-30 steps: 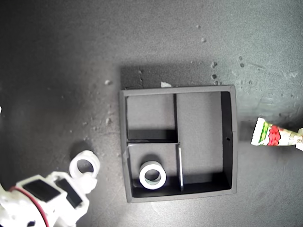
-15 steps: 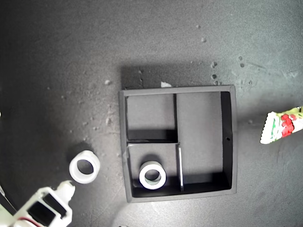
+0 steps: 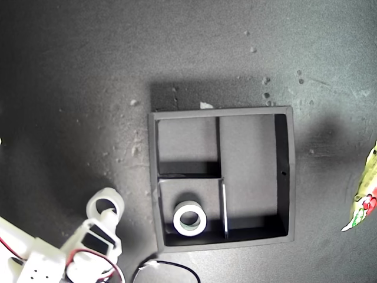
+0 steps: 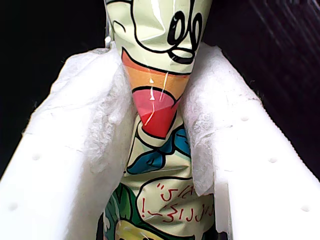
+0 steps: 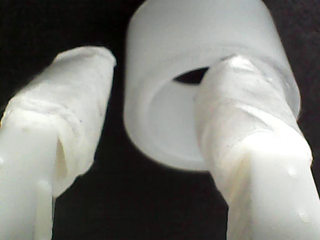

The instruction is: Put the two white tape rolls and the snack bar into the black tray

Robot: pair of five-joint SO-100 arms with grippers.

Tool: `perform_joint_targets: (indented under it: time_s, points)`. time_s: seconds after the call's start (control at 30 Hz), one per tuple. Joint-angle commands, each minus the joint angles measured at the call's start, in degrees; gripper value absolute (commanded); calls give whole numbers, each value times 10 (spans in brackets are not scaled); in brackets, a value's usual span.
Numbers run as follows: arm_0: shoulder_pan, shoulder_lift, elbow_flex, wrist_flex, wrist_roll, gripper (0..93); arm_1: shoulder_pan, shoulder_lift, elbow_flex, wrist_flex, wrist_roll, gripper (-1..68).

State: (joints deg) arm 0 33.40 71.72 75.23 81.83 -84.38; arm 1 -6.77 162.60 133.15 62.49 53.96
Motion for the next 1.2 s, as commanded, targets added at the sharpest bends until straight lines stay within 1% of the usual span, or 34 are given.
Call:
perform_joint_targets:
  time_s: [0.0, 0.17, 0.43, 0.97, 1.17]
  points:
    - [-10, -3, -1, -4, -16, 128, -13, -1, -10, -23, -15, -6]
    - [-10, 9, 22, -3, -33, 130, -33, -2, 3, -42, -29, -6]
    - [-5, 50, 23, 46, -44, 127, -44, -2, 17, -48, -25, -6]
    - [-4, 45, -30, 83, -34, 123, -53, -2, 40, -48, -15, -6]
    - [-11, 15, -18, 86, -44, 127, -60, -2, 36, -49, -18, -6]
